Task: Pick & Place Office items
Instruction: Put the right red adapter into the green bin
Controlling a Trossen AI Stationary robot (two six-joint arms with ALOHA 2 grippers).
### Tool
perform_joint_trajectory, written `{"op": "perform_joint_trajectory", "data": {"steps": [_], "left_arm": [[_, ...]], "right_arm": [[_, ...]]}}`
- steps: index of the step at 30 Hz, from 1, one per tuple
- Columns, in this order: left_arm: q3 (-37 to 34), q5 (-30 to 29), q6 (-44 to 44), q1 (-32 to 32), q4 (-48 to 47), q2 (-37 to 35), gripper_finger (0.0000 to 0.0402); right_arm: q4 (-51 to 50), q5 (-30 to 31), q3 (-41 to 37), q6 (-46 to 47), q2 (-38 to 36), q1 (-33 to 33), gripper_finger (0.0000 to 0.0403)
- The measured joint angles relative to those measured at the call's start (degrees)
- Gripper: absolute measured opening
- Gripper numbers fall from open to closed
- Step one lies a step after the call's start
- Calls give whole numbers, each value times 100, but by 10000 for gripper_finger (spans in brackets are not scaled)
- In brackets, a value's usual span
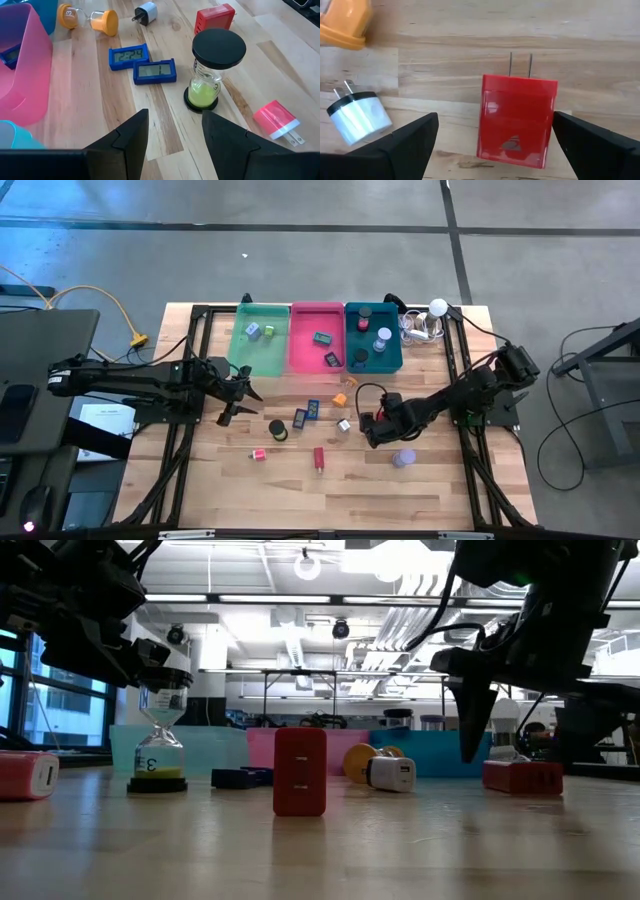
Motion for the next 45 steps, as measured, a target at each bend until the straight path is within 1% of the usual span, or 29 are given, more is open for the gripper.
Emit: {"op": "perform_joint_trajectory", "data": {"steps": [5,9,13,17,21,24,29,31,33,37,41,45], "left_arm": [[0,0,0,0,2,0,177],[0,0,-2,0,2,0,177],[0,-2,-4,0,4,0,177],[0,-1,-7,0,7,0,177],[0,-2,-7,0,4,0,177],[0,33,-7,2,5,0,177],[0,261,-141,0,16,0,177],[0,369,-204,0,34,0,177],[0,563,-501,0,73,0,177],[0,861,-875,0,303,-1,177],[0,907,-899,-10,670,0,177],[0,905,-1011,-112,910,0,177]], "right_arm": [[-70,-55,0,-58,0,-92,379],[-81,-231,0,-316,0,-206,361],[-82,-332,0,-473,100,-294,328],[-29,-462,28,-501,337,-320,286],[-52,-591,34,-655,561,-328,235],[-53,-604,33,-846,581,-324,198],[13,-497,10,-1149,448,-322,199],[26,-434,4,-1326,398,-320,199],[37,-312,4,-1519,345,-320,199],[146,336,170,-1878,333,-250,199],[191,758,424,-2418,323,-154,199],[204,1316,777,-3061,321,-58,199]]}}
